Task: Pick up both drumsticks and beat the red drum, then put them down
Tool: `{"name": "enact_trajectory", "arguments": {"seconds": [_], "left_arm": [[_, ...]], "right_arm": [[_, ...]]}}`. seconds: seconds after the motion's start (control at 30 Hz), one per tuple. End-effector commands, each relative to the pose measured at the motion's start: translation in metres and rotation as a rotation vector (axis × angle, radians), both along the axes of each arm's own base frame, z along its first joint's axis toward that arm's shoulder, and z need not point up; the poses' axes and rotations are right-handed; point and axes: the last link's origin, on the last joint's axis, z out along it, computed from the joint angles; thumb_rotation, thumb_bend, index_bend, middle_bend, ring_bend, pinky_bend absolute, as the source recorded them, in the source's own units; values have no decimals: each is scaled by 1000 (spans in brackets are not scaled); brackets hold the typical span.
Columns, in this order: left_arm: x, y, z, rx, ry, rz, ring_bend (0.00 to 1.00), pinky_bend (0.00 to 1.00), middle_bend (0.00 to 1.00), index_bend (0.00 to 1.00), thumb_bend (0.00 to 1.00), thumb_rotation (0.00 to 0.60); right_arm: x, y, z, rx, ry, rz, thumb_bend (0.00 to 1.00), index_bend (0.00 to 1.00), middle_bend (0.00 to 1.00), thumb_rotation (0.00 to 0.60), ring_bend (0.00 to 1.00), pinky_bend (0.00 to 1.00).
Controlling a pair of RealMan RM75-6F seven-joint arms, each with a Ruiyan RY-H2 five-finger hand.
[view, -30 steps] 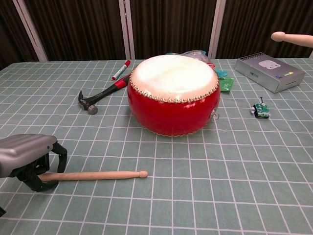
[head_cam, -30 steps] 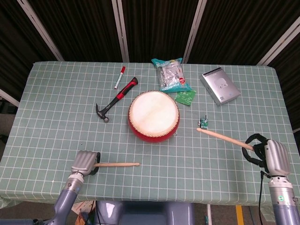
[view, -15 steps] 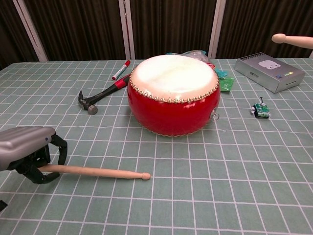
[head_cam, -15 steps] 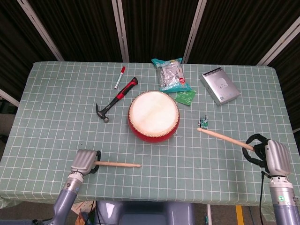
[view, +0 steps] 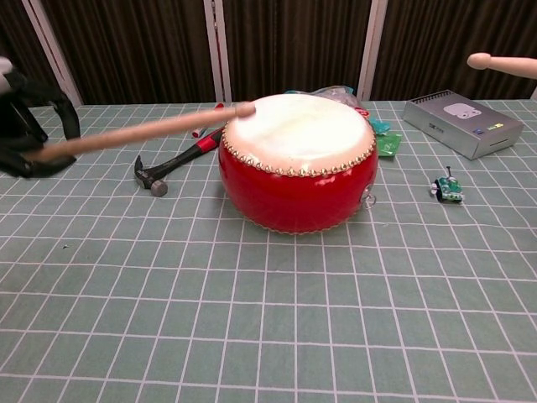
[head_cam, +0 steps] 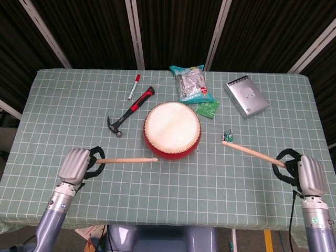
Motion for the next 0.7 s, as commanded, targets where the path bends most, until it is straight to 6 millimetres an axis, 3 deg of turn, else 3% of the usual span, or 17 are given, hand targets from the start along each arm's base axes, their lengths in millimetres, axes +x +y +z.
{"name": "enact_trajectory", "arguments": {"seconds": [0.03, 0.33, 0.53, 0.7], "left_arm": [[12, 7, 25, 67, -79, -28, 1000, 1000, 1000, 780, 513, 600], [32, 19, 77, 163, -187, -48, 1000, 1000, 1000, 781, 514, 600], [27, 25, 104, 212, -220, -6, 1000, 1000, 1000, 783, 514, 600], [20, 33, 113, 221, -227, 31, 1000, 1000, 1000, 784, 515, 600]], "right_arm": [[3, -7, 4, -8, -2, 0, 766, 881, 1000, 600, 1000, 1000], [30, -36, 8, 2, 23, 39, 766, 881, 1000, 600, 1000, 1000], [52, -62, 2, 16, 51, 57, 766, 881, 1000, 600, 1000, 1000], [64, -79, -2, 20, 60, 56, 766, 881, 1000, 600, 1000, 1000]]}}
